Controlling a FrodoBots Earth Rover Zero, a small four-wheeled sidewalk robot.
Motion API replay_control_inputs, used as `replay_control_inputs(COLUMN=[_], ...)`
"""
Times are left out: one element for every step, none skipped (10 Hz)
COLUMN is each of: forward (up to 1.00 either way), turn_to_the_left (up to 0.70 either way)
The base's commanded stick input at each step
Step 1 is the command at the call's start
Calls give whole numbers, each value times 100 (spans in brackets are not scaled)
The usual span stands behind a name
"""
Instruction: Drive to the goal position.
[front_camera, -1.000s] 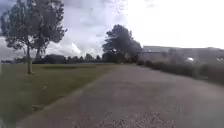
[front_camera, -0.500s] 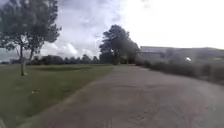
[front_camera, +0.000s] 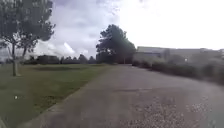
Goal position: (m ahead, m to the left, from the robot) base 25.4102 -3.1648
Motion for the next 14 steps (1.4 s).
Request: replay_control_inputs(forward=[70, 70, 70, 70, 70, 70, 70, 70, 70, 70, 70, 70, 70, 70], turn_to_the_left=[-14, -18, -23, -25, -24, -24, -24, -24, -23, -22, -20, -19, -18, 0])
